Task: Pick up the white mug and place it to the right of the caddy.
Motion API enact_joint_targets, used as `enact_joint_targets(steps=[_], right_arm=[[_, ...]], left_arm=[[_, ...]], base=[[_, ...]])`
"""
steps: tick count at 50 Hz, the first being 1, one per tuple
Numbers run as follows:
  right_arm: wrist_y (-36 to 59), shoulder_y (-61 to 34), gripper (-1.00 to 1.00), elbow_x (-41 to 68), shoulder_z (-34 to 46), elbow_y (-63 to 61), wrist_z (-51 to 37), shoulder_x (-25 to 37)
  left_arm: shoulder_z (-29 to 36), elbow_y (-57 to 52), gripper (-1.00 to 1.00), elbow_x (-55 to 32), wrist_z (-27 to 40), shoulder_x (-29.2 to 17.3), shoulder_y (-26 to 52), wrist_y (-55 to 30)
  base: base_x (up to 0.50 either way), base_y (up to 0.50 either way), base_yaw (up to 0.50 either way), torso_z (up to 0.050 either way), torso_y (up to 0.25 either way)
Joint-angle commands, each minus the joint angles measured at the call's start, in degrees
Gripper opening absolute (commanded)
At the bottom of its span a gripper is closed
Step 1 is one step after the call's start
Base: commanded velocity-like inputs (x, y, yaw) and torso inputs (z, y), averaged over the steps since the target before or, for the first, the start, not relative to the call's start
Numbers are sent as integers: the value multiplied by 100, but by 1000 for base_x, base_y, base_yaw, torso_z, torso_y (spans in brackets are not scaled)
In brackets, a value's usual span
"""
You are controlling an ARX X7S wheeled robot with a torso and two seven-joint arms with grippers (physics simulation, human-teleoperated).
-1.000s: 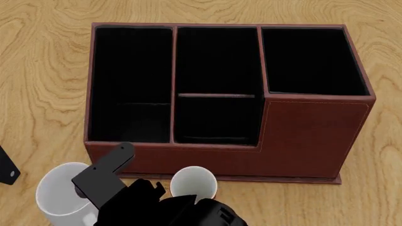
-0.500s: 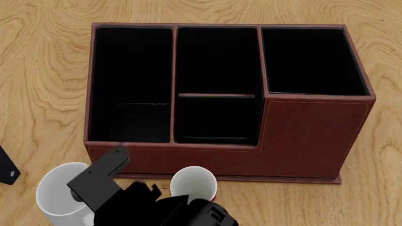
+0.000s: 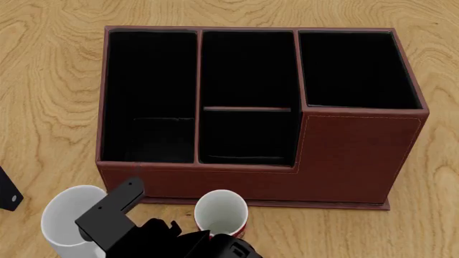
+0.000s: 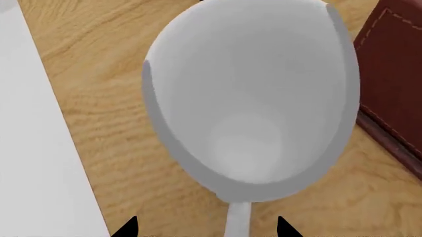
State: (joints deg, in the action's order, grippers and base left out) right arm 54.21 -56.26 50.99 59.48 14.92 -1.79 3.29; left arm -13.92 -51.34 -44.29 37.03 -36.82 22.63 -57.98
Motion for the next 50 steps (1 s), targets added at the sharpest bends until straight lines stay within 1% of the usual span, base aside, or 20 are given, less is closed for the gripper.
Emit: enact_joint_targets(steps=[1, 9, 10, 24, 38, 50], right_arm=[[-116, 11, 100, -33, 126, 194, 79, -38], [-135, 53, 100, 2, 153, 182, 4, -21], [-128, 72, -100, 19, 154, 146, -16, -10], [29, 98, -100, 194, 124, -204, -260, 122], [381, 77, -100, 649, -209, -1024, -785, 485], [634, -10, -100, 993, -425, -1512, -1104, 710]], left_arm=[[29, 42, 100, 60, -16, -10, -89, 106], [21, 40, 100, 48, 2, -26, -109, 119], [19, 38, 100, 41, 6, -25, -107, 117], [-26, 13, 100, -24, 51, -48, -113, 114], [-99, -60, 100, -157, 125, -83, -82, 53], [38, -32, 100, -149, 170, -71, -4, 59]], base=[[0, 0, 0, 0, 0], [0, 0, 0, 0, 0], [0, 0, 0, 0, 0], [0, 0, 0, 0, 0], [0, 0, 0, 0, 0], [0, 0, 0, 0, 0]])
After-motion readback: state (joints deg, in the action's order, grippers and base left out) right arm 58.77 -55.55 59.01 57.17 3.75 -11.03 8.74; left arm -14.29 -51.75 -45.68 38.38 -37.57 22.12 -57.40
